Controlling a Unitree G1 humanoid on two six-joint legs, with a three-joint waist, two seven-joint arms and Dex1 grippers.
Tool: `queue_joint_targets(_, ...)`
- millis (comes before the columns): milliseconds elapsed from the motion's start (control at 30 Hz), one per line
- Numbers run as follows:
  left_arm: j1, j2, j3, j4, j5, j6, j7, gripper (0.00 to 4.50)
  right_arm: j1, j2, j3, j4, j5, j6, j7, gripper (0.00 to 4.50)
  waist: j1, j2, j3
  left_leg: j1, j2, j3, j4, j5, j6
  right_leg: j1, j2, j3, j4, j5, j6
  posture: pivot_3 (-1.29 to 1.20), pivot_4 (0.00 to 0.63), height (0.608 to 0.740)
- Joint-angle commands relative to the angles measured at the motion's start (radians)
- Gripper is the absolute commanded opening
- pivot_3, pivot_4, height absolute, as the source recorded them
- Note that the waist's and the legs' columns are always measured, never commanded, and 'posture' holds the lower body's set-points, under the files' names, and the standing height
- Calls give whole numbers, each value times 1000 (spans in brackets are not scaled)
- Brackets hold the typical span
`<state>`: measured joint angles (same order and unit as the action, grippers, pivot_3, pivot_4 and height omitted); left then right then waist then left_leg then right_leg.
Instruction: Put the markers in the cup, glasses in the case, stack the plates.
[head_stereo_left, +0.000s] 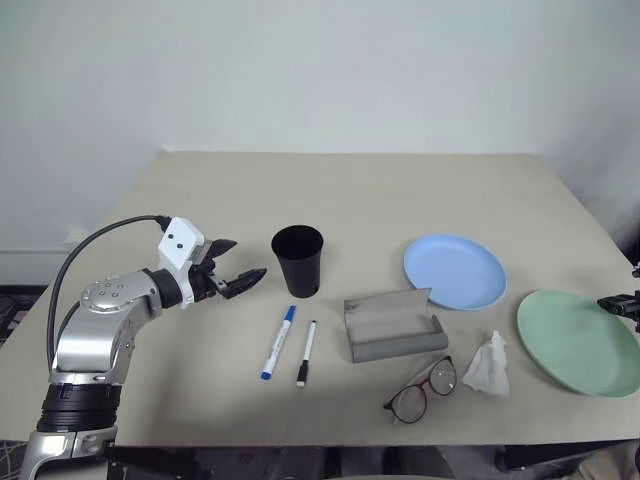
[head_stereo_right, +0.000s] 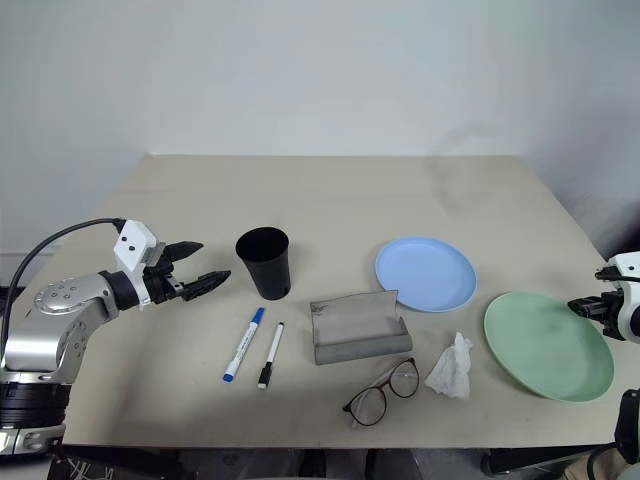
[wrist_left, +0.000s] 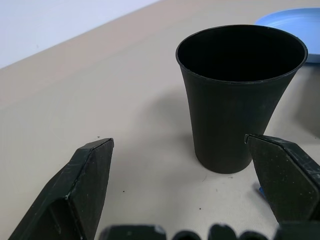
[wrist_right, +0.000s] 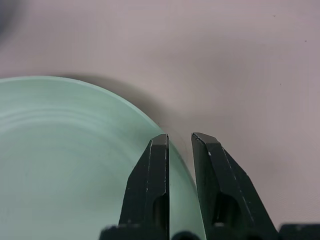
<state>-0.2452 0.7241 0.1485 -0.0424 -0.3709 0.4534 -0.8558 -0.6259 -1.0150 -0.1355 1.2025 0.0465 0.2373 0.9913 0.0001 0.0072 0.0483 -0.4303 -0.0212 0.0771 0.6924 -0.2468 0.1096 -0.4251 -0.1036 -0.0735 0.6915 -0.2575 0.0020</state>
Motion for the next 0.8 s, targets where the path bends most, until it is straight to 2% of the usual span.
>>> queue_joint_targets(33, -18, 13, 25, -24, -6, -6, 6, 4500, -14, -27, -2, -11, -5, -16, 28, 1148, 0, 0, 0, 0, 0, 0, 0, 0, 0, 0, 0, 0, 0, 0, 0, 0, 0, 700)
queue_joint_targets(100, -15, 12, 25, -25, -6, -6, 8, 4500, -12, -30, 0, -12, -11, -20, 38, 1694, 0, 0, 0, 0, 0, 0, 0, 0, 0, 0, 0, 0, 0, 0, 0, 0, 0, 700)
queue_joint_targets(267, -10, 10, 25, -29, -9, -4, 11, 4500, -11, -34, 6, -4, -30, -36, 10, 3382, 0, 0, 0, 0, 0, 0, 0, 0, 0, 0, 0, 0, 0, 0, 0, 0, 0, 700)
queue_joint_targets(633, 2, 12, 31, -37, -11, -5, 12, 4500, -7, -20, 1, 15, -35, -17, -3, 3382, 0, 1, 0, 0, 0, 0, 0, 0, 0, 0, 0, 0, 0, 0, 0, 0, 0, 700)
queue_joint_targets(700, 2, 12, 30, -37, -10, -5, 13, 4500, -6, -19, 2, 20, -36, -14, -6, 2825, 0, 1, 0, 0, 0, 0, 0, 0, 0, 0, 0, 0, 0, 0, 0, 0, 0, 700)
queue_joint_targets(800, 3, 13, 30, -38, -11, -5, 12, 4500, -5, -18, 4, 25, -38, -13, -7, 1742, -1, 1, 0, 0, 0, 0, 0, 0, 0, 0, 0, 0, 0, 0, 0, 0, 0, 700)
